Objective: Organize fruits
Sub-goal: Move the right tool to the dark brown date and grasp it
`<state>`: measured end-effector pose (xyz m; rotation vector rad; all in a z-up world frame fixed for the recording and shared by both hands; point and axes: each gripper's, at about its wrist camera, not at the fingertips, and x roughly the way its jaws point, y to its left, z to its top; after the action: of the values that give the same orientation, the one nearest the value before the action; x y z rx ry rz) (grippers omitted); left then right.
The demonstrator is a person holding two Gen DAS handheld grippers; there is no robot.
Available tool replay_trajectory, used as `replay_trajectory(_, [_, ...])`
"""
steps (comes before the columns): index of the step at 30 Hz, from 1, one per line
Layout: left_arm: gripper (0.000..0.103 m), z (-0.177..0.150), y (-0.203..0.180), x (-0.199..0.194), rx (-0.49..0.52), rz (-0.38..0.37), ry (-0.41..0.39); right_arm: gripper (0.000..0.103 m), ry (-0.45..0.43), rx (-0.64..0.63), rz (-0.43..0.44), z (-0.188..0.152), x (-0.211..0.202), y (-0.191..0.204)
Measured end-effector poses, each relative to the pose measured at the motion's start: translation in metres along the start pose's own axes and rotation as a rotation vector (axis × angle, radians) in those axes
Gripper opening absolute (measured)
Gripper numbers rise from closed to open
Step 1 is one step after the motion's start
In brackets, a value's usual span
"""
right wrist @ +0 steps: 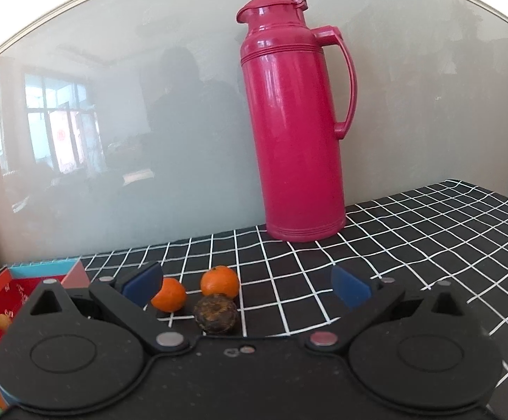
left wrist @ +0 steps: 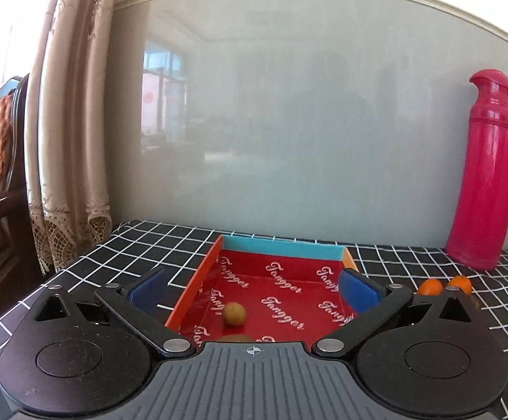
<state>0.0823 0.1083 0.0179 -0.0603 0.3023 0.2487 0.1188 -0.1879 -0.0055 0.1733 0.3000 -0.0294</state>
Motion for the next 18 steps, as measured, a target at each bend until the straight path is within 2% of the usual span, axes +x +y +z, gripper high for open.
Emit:
replay_trajectory(4, [0.103, -0.004, -0.001, 0.001, -0.002, 0.014, 0.009, 0.103, 0.032, -0.059, 0.023, -0.002, 0.001, -0.001])
replay_trajectory(10, [0.103, -0.006, -0.004, 0.003, 0.050, 0.043, 0.008, 0.103, 0.010, -0.183, 0.062, -0.007, -0.006, 0.015])
replay_trajectory(12, [0.103, -0.006, 0.000, 0.008, 0.034, 0.045, 0.020, 0.103, 0.012, -0.217, 0.074, -0.009, -0.007, 0.019])
replay_trajectory(18, [0.103, -0.008, 0.001, 0.010, 0.056, 0.043, 0.030, 0.103, 0.031, -0.228, 0.073, -0.009, -0.001, 0.025])
